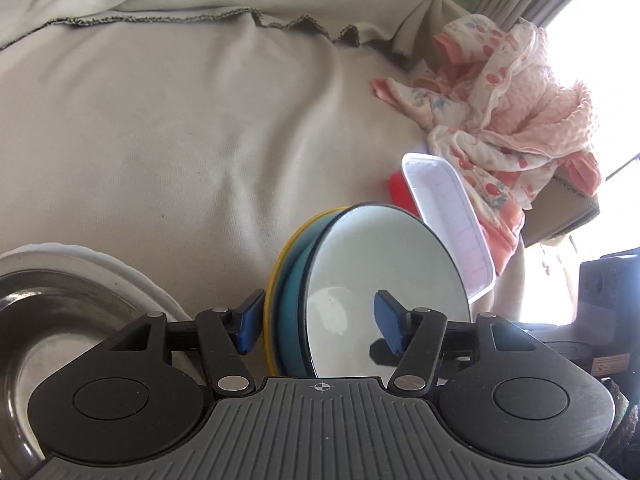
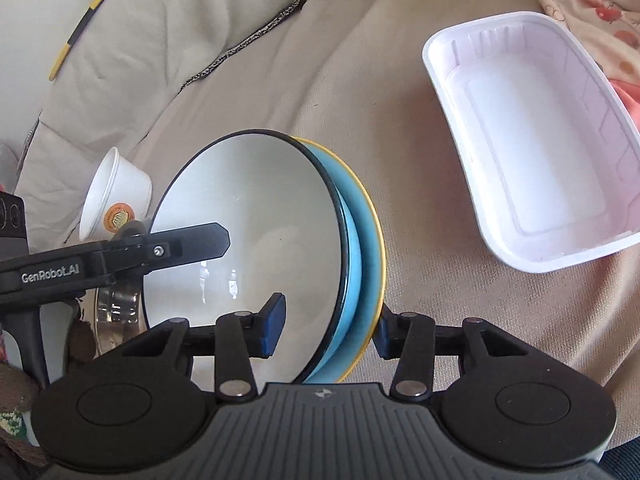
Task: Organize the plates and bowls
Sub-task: 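Carry the blue bowl with both tools and set it onto the yellow-rimmed bowl, then open both tools and grasp the large white bowl's rim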
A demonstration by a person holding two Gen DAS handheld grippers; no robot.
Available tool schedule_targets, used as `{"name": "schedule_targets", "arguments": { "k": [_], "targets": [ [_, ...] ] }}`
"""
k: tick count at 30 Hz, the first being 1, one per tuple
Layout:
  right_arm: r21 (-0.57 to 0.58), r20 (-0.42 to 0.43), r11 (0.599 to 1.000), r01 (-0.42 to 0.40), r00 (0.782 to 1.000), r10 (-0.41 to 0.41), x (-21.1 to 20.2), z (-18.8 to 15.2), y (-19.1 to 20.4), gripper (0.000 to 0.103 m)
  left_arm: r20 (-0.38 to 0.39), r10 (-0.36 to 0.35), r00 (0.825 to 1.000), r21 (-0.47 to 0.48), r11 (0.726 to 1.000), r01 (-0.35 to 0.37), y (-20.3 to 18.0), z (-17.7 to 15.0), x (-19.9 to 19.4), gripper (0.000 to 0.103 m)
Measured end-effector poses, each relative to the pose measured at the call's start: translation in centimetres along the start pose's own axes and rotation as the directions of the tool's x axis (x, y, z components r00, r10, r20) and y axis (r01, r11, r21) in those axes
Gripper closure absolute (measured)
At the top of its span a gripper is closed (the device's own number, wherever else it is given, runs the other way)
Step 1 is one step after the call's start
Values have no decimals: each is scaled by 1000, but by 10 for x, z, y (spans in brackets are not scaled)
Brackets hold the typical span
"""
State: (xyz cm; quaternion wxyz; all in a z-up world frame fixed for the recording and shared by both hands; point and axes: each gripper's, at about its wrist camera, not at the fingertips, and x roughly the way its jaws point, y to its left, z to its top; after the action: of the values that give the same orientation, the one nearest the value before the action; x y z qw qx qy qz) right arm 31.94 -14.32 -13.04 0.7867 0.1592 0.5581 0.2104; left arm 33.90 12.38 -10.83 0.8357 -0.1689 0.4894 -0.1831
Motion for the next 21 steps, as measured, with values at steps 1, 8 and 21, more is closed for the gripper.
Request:
{"name": "schedule_targets", "arguments": {
  "k": [1, 8, 21],
  "targets": [
    [-28, 17, 1000, 9, 1000, -8, 0, 0, 6, 58, 2, 10, 1000, -5, 1000, -10, 1, 0, 1, 40],
    [-61, 61, 998, 14, 998, -11, 10, 24, 20, 58, 34, 16, 999, -61, 998, -13, 16, 8, -4, 40],
    [-230, 191, 949, 214, 967, -171, -12, 48, 53, 59, 155, -55, 986, -119, 990, 74, 26, 15, -63, 45]
  ]
}}
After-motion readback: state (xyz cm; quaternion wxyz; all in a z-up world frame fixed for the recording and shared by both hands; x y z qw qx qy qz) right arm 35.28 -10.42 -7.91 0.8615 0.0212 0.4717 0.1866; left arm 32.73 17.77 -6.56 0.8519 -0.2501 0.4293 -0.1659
